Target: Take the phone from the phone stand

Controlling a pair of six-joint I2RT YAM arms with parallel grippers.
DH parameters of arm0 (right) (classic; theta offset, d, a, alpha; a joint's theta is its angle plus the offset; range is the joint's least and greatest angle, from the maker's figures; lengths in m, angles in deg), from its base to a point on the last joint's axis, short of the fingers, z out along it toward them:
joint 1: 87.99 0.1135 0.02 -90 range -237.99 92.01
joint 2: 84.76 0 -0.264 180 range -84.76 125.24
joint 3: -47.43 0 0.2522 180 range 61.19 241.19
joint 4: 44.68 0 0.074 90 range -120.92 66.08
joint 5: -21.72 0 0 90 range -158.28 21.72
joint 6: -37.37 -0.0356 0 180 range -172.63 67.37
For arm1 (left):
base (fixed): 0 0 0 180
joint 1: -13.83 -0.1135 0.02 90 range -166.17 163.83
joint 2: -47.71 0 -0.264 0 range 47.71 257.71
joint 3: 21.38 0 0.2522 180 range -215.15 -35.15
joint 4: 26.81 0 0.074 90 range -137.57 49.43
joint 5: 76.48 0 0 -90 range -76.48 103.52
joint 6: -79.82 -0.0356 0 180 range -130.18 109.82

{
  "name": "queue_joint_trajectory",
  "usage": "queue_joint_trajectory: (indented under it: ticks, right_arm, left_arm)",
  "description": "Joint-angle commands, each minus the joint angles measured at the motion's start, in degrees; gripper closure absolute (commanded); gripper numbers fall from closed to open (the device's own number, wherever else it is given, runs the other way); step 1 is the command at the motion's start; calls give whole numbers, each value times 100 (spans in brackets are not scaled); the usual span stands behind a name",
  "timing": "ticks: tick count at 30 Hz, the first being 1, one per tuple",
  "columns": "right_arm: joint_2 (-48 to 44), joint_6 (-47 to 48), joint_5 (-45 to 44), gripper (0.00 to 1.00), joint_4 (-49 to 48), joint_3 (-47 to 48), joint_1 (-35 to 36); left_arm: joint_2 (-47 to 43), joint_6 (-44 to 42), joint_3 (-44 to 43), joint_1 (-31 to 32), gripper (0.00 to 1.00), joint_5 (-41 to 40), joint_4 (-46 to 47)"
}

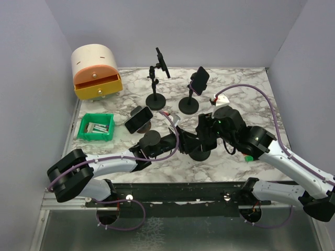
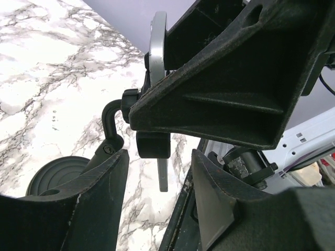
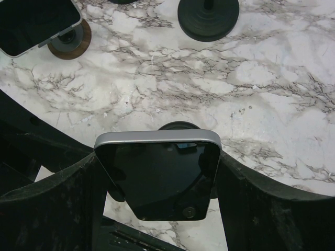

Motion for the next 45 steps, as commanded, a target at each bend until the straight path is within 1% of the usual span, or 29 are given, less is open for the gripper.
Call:
queue_joint_trajectory:
  ticks: [1, 4, 14, 22, 25, 27, 28, 31, 33, 37, 45]
  right_arm:
    - [-84, -155, -47, 72, 108, -74, 10]
    - [-83, -164, -49, 72, 103, -81, 8]
    - [-84, -181, -30, 72, 84, -82, 5]
    - [-75, -190, -6, 73, 81, -95, 10]
    - [-75, -199, -4, 73, 88, -100, 8]
    - [-83, -207, -4, 73, 81, -95, 2]
    - [-84, -212, 3, 73, 81, -99, 9]
    - [-75, -230, 9, 73, 81, -106, 4]
    - [-67, -242, 5, 73, 83, -105, 3]
    - [-28, -302, -4, 73, 90, -92, 10]
    - [35, -387, 23, 75, 117, -56, 5]
  left_arm:
    - [-187, 146, 88, 23, 49, -187, 209]
    - [-225, 163, 59, 23, 51, -209, 217]
    - [-103, 190, -60, 23, 52, -54, 217]
    - [-25, 174, -126, 23, 65, 12, 260]
    - [-11, 151, -129, 23, 69, 18, 269]
    - [-3, 162, -130, 23, 69, 22, 270]
    - [8, 168, -126, 23, 67, 18, 270]
    - [25, 243, -130, 23, 57, -33, 259]
    - [40, 304, -137, 23, 54, -71, 260]
    - [42, 428, -124, 27, 54, -195, 257]
    - [-1, 401, -162, 79, 58, -539, 46]
